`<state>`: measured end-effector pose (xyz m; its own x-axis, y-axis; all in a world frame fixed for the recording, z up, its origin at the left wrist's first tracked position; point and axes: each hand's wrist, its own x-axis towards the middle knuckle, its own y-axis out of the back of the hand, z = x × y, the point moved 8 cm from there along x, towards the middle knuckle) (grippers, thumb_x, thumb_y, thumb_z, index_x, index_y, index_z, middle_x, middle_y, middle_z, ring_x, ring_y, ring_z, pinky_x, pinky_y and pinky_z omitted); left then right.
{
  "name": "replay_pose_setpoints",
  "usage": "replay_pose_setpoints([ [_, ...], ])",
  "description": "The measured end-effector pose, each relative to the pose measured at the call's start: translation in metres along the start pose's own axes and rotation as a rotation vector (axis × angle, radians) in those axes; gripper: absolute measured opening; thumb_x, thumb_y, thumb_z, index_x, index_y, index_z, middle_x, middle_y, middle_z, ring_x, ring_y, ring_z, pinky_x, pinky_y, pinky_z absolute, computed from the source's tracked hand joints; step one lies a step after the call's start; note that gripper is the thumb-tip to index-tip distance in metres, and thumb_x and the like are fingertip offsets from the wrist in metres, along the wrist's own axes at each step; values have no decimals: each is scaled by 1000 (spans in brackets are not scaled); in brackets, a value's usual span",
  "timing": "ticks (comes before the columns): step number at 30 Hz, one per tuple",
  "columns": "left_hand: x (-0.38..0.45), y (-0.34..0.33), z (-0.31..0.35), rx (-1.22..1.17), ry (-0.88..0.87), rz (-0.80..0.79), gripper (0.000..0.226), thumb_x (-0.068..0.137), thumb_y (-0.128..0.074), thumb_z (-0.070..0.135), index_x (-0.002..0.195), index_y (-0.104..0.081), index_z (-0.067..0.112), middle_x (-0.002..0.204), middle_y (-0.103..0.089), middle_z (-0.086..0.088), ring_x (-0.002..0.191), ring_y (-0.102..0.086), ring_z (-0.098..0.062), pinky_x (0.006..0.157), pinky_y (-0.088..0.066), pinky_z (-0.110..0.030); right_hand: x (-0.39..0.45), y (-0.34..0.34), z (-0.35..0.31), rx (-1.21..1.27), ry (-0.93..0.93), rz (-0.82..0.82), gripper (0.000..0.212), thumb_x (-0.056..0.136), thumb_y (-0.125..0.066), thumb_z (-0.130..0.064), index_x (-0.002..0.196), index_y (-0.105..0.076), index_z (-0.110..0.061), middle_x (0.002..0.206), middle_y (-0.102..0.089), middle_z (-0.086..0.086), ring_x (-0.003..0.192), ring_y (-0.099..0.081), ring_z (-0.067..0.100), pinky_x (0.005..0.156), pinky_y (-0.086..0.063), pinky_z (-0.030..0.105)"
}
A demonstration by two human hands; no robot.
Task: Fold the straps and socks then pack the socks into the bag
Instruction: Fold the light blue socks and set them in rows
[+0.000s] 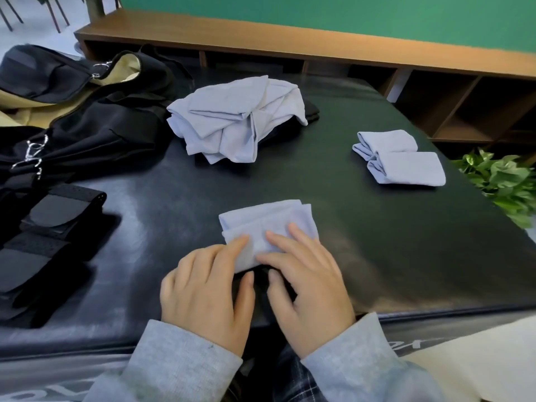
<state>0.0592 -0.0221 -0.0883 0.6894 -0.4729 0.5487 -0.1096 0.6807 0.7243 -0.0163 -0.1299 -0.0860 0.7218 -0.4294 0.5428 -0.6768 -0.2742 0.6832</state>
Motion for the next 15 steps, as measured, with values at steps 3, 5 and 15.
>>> replay_pose_setpoints([
  [3, 1, -2, 2, -12, -11, -58, 46, 77, -42, 39, 120, -48, 27, 104, -65, 4, 101, -47, -10, 78, -40, -35, 0, -9, 3, -120, -74, -146, 40, 81, -41, -40, 117, -58, -37, 140, -47, -13, 136, -28, 8, 109, -26, 35],
  [5, 1, -3, 4, -17, -23, -101, 47, 77, -41, 39, 122, -48, 28, 110, -64, 6, 105, -47, -9, 81, -38, -35, 2, -14, 8, -125, -159, -276, 54, 79, -30, -52, 128, -50, -40, 151, -30, -14, 141, -12, 6, 111, -11, 28],
  [15, 3, -4, 7, -19, -21, -174, 47, 78, -39, 38, 121, -55, 26, 112, -64, 9, 110, -44, -9, 85, -27, -27, 16, 44, 93, -489, -612, -395, 53, 91, -38, -57, 141, -24, -45, 154, -10, -12, 142, -4, 10, 113, -15, 42],
])
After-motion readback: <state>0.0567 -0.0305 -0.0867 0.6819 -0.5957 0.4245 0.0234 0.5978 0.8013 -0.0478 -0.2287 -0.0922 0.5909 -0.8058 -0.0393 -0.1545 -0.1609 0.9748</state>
